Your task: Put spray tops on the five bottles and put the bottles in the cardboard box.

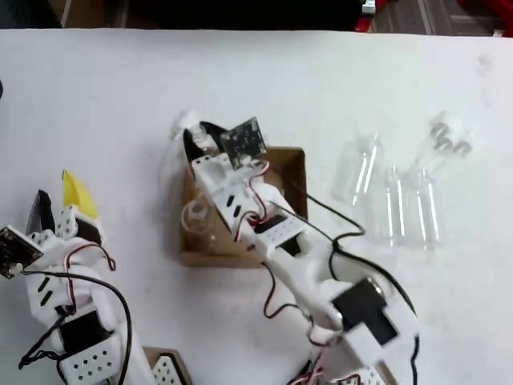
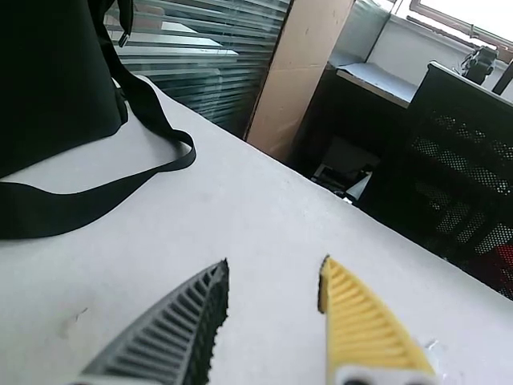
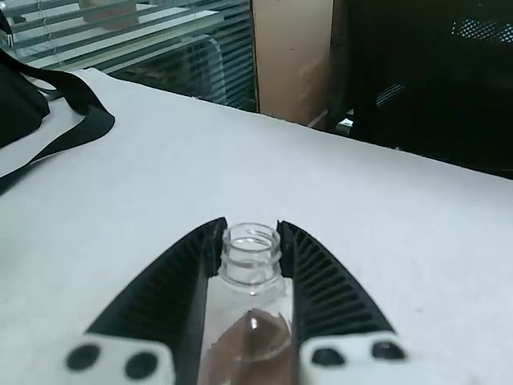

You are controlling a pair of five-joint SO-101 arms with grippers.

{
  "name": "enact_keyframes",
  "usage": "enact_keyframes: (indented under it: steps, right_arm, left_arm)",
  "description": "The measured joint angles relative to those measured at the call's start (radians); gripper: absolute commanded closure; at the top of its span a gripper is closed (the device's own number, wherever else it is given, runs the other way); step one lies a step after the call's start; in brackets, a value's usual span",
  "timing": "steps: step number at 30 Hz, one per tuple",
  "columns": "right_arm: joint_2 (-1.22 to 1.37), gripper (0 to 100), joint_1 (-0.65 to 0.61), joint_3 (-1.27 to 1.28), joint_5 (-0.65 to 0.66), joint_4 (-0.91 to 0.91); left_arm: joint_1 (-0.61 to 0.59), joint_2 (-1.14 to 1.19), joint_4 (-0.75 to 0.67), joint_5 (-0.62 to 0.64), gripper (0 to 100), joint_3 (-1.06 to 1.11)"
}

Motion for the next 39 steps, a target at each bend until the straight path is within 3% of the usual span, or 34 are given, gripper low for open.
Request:
enact_keyframes:
  steps: [9, 31, 39]
  right_arm:
    - [0.138, 98.3, 0.003, -0.002, 0.000, -0.256]
    - [0.153, 97.8, 0.003, -0.002, 0.060, -0.270]
    - [0.153, 72.9, 0.003, -0.002, 0.060, -0.270]
  left_arm:
    - [0.000, 0.000, 0.000, 0.000, 82, 0.000]
    - [0.000, 0.000, 0.000, 0.000, 82, 0.000]
    - [0.000, 0.000, 0.000, 0.000, 82, 0.000]
